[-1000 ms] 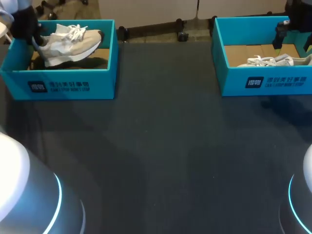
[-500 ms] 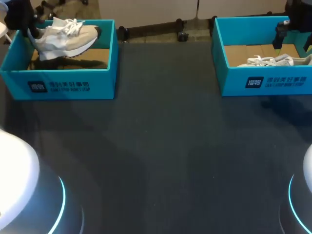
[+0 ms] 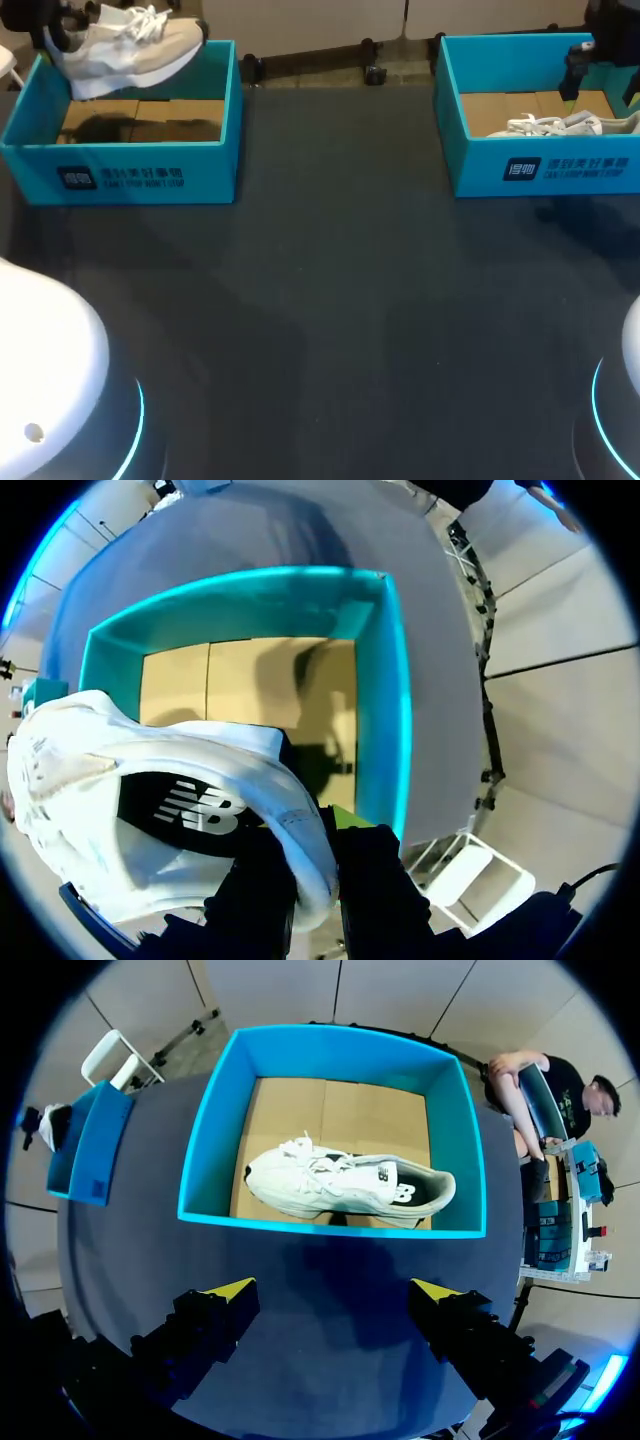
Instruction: Take the shoe out of the shoebox, open the shoe tongue, remove and reinsert the insole, then place the shoe into the shoebox
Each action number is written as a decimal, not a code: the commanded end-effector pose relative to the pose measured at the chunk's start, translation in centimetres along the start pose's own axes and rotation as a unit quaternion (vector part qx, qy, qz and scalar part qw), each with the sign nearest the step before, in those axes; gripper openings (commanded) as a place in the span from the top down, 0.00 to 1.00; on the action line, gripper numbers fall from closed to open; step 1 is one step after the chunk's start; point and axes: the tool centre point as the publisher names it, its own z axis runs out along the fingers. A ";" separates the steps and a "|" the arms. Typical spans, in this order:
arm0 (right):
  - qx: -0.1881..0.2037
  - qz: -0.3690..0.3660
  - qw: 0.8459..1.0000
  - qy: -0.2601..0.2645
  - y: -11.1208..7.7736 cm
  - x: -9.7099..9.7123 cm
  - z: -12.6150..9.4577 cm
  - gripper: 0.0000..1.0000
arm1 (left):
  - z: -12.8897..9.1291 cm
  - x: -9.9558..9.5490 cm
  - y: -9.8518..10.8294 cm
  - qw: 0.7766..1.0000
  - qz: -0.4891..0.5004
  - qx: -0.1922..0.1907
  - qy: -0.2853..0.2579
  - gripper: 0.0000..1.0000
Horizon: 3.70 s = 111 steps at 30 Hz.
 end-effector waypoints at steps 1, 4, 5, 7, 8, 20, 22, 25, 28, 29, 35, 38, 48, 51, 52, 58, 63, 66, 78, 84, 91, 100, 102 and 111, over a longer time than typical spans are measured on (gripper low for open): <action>0.000 0.000 1.000 0.000 0.0 0.0 0.0 0.00 | -3.0 0.5 -1.4 1.000 -0.009 -0.009 0.005 1.00; 0.000 0.000 1.000 0.000 0.0 0.0 0.0 0.00 | -4.4 1.0 -1.7 0.999 -0.027 -0.008 0.015 1.00; 0.000 0.000 1.000 0.000 0.0 0.0 0.0 0.00 | -4.7 1.1 -1.7 0.999 -0.031 -0.006 0.014 1.00; 0.000 0.000 1.000 0.000 0.0 0.0 0.0 0.00 | -5.4 1.4 -1.7 0.999 -0.035 -0.006 0.019 1.00; 0.000 0.000 1.000 0.000 0.0 0.0 0.0 0.00 | -5.9 1.5 -1.8 0.999 -0.037 -0.008 0.022 1.00; 0.000 0.000 1.000 0.000 0.0 0.0 0.0 0.00 | -7.4 2.0 -2.0 0.999 -0.039 -0.016 0.034 1.00; 0.000 0.000 1.000 0.000 0.0 0.0 0.0 0.00 | -7.4 2.0 -2.0 0.999 -0.039 -0.016 0.034 1.00; 0.000 0.000 1.000 0.000 0.0 0.0 0.0 0.00 | -7.4 2.0 -2.0 0.999 -0.039 -0.016 0.034 1.00; 0.000 0.000 1.000 0.000 0.0 0.0 0.0 0.00 | -7.4 2.0 -2.0 0.999 -0.039 -0.016 0.034 1.00; 0.000 0.000 1.000 0.000 0.0 0.0 0.0 0.00 | -7.4 2.0 -2.0 0.999 -0.039 -0.016 0.034 1.00; 0.000 0.000 1.000 0.000 0.0 0.0 0.0 0.00 | -7.7 1.5 -2.3 0.998 -0.040 -0.017 0.036 1.00; 0.000 0.000 1.000 0.000 0.0 0.0 0.0 0.00 | -8.4 0.4 -3.3 0.998 -0.037 -0.024 0.054 1.00; 0.000 0.000 1.000 0.000 0.0 0.0 0.0 0.00 | -9.9 -2.7 -6.0 0.996 -0.042 -0.040 0.073 1.00; 0.000 0.000 1.000 0.000 0.0 0.0 0.0 0.00 | -10.3 -3.7 -7.0 0.995 -0.039 -0.039 0.080 1.00; 0.000 0.000 1.000 0.000 0.0 0.0 0.0 0.00 | -10.5 -4.0 -7.3 0.995 -0.037 -0.038 0.083 1.00; 0.000 0.000 1.000 0.000 0.0 0.0 0.0 0.00 | -11.1 -5.7 -9.2 0.994 -0.043 -0.039 0.092 1.00; 0.000 0.000 1.000 0.000 0.0 0.0 0.0 0.00 | -11.6 -7.2 -10.7 0.993 -0.048 -0.041 0.101 1.00; 0.000 0.000 1.000 0.000 0.0 0.0 0.0 0.00 | -11.8 -8.0 -11.4 0.992 -0.052 -0.043 0.105 1.00; 0.000 0.000 1.000 0.000 0.0 0.0 0.0 0.00 | -12.6 -13.3 -16.3 0.990 -0.057 -0.056 0.116 1.00; 0.000 0.000 1.000 0.000 0.0 0.0 0.0 0.00 | -12.4 -15.6 -19.1 0.991 -0.053 -0.053 0.114 1.00; 0.000 0.000 1.000 0.000 0.0 0.0 0.0 0.00 | -12.1 -17.6 -21.6 0.992 -0.053 -0.043 0.110 1.00; 0.000 0.000 1.000 0.000 0.0 0.0 0.0 0.00 | -11.5 -21.9 -27.5 0.991 -0.049 -0.049 0.114 1.00; 0.000 0.000 1.000 0.000 0.0 0.0 0.0 0.00 | -11.3 -22.5 -28.3 0.991 -0.048 -0.049 0.115 1.00; 0.000 0.000 1.000 0.000 0.0 0.0 0.0 0.00 | -10.7 -26.1 -32.3 0.993 -0.030 -0.032 0.108 1.00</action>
